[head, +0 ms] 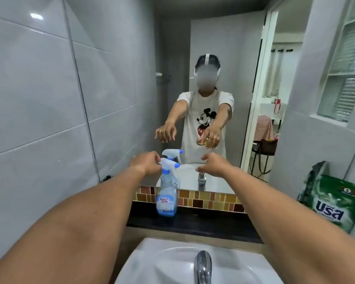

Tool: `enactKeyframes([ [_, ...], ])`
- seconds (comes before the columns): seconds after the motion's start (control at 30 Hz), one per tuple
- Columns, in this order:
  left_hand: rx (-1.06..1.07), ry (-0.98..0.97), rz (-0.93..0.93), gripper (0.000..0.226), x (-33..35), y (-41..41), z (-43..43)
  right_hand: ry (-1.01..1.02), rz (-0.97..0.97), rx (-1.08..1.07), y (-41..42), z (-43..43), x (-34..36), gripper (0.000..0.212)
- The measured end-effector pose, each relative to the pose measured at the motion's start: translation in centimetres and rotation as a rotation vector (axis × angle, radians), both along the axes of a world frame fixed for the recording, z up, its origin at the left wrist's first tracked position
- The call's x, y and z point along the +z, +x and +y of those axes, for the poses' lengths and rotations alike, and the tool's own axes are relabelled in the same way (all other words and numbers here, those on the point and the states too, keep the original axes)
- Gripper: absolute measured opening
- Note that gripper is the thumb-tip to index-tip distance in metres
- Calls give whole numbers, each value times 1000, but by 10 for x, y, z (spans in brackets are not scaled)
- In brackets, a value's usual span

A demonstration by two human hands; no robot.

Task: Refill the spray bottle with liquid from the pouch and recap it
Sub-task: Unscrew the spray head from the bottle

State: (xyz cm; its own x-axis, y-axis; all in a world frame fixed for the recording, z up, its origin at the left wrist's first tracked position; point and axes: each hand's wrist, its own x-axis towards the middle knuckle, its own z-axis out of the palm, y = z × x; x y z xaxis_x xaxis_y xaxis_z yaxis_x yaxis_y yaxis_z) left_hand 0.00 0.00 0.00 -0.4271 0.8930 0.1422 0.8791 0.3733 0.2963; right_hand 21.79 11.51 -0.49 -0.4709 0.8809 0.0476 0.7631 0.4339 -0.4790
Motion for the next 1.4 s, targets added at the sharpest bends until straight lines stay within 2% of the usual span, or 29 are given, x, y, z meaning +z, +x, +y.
enactKeyframes([
  [0.17, 71, -158, -173, 52, -47, -25, -9, -148, 29, 41, -38, 1, -38, 71],
  [0.37, 85, -186, -457, 79, -105, -50, 10, -261, 199, 127, -77, 15, -68, 69],
  [0.53, 34, -158, -633, 91, -138, -58, 35, -368, 438, 153, -97, 27, -82, 48],
  [0.67, -17, -140, -775, 90, -158, -56, 50, -353, 585, 143, -109, 35, -95, 42],
  [0.8, -18, -67, -840, 98, -176, -59, 60, -314, 674, 139, -117, 40, -94, 35],
  [0.87, -37, -63, -850, 98, -182, -60, 65, -269, 657, 154, -119, 42, -92, 34],
  [0.97, -39, -107, -808, 86, -186, -57, 71, -206, 569, 189, -119, 45, -89, 39],
  [1.07, -28, -109, -855, 87, -192, -54, 76, -179, 477, 238, -116, 49, -82, 40],
  [1.23, -37, -108, -897, 85, -197, -46, 77, -178, 278, 304, -106, 53, -64, 23],
  [1.4, -99, -136, -838, 75, -192, -40, 74, -146, 204, 288, -85, 56, -52, 37],
])
